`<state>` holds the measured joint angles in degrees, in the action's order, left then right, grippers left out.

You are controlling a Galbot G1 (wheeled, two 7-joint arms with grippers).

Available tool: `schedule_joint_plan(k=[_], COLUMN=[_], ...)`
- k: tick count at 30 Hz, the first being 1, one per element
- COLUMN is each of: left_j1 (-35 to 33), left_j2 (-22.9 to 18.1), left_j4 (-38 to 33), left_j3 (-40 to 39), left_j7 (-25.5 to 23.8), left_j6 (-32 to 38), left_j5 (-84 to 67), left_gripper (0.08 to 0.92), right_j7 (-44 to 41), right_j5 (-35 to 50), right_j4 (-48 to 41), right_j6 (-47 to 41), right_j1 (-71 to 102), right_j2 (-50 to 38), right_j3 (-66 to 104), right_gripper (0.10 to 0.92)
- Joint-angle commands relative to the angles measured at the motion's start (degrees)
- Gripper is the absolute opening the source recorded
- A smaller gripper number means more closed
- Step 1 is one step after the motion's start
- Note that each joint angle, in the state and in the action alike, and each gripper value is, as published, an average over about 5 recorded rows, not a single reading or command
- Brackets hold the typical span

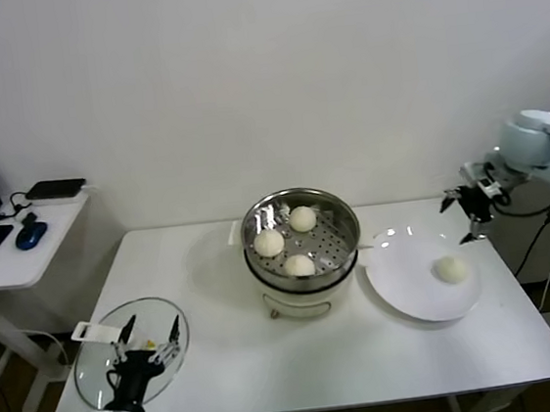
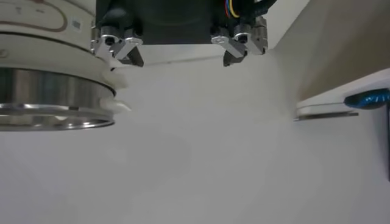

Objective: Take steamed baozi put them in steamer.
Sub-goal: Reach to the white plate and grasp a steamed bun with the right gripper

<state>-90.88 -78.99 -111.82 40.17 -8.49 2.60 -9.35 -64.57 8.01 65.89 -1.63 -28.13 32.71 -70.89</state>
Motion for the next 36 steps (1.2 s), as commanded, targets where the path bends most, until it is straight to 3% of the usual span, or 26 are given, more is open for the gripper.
schedule_joint_plan(k=[1, 8, 14, 36], left_j1=[0.0, 0.0, -0.2, -0.4], left_j2=[0.1, 0.0, -0.1, -0.3], left_j4=[0.1, 0.5, 0.5, 1.4], left_j3=[-0.2, 0.0, 0.2, 0.5], left_j7=[-0.2, -0.1, -0.1, 0.0], left_j6=[0.1, 0.0, -0.1, 0.1], left_j5=[0.3, 0.8, 0.8, 0.9], left_gripper=[0.823, 0.823, 0.823, 0.823], right_j7=[-0.3, 0.1, 0.4, 0.3], right_j5=[-12.6, -19.3, -19.6, -17.4], right_j4=[-10.8, -19.4, -24.5, -30.6], right_j6=[1.9, 6.8, 6.9, 5.9], right_j1=[23.3, 27.6, 27.7, 27.6], right_j2=[-3.0, 3.8, 9.0, 17.0], right_j3=[19.5, 27.6, 29.5, 29.7], right_gripper=[0.823, 0.823, 0.823, 0.823])
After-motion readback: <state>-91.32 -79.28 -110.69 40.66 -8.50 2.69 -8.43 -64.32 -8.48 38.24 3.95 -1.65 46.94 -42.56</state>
